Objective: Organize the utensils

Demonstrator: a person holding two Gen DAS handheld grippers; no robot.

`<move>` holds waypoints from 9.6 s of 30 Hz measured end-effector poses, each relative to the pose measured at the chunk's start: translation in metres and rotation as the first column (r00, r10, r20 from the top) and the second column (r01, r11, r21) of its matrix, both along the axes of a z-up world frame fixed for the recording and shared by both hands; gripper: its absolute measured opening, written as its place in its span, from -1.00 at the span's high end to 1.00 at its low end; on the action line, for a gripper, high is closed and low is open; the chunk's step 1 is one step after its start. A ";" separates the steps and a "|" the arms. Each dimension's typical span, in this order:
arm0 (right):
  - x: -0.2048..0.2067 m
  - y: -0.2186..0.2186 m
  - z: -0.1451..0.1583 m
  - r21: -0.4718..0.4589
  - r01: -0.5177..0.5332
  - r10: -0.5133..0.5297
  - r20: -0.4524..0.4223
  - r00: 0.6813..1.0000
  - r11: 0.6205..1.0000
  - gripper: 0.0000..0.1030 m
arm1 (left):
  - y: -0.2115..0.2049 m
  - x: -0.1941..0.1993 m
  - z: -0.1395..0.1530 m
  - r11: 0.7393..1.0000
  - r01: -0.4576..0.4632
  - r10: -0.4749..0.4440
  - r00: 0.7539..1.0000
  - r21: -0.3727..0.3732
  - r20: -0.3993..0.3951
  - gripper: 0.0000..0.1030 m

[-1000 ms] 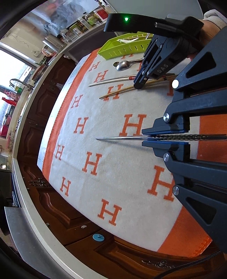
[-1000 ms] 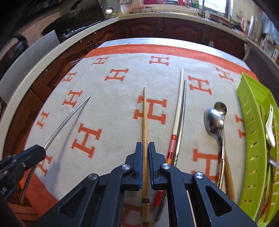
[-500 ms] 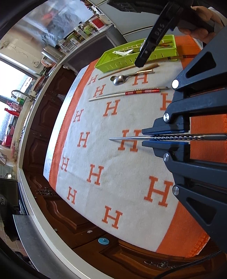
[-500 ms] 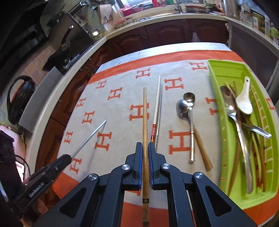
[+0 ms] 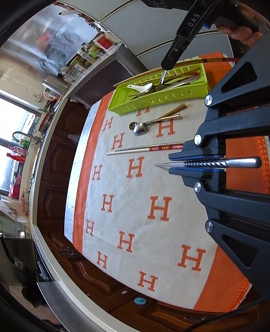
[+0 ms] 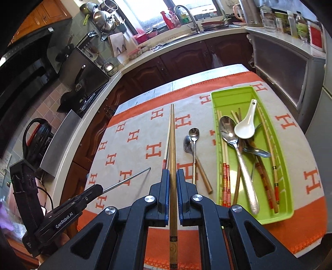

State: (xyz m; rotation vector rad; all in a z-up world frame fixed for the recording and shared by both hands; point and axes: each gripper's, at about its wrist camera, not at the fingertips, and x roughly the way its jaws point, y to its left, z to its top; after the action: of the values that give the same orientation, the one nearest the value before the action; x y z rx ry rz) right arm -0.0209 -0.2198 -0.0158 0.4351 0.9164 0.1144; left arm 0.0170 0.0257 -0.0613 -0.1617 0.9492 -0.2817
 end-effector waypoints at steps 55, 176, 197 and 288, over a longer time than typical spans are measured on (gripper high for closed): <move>0.066 -0.081 -0.078 -0.055 0.008 -0.009 -0.026 1.000 0.998 0.37 | -0.089 0.093 -0.054 0.964 0.088 -0.114 0.989 -0.249 -0.091 0.94; 0.068 0.036 -0.102 -0.076 -0.284 0.276 -0.098 0.956 0.956 0.90 | -0.004 0.045 -0.072 0.996 0.040 -0.029 0.991 0.075 -0.134 -0.25; 0.068 -0.125 -0.072 -0.021 0.177 -0.178 -0.090 0.980 0.984 0.89 | -0.121 0.140 -0.100 0.994 -0.069 0.090 0.956 0.084 -0.279 0.62; 0.015 -0.137 -0.053 -0.115 0.297 -0.300 -0.015 0.954 0.948 0.30 | -0.210 0.079 -0.021 0.983 0.183 -0.177 0.961 0.005 -0.213 0.88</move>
State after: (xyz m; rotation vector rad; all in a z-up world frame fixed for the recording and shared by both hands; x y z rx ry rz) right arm -0.0063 -0.3564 -0.0687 0.4679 0.8740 -0.2209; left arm 0.0955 -0.1846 -0.0821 -0.0837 1.1810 -0.4269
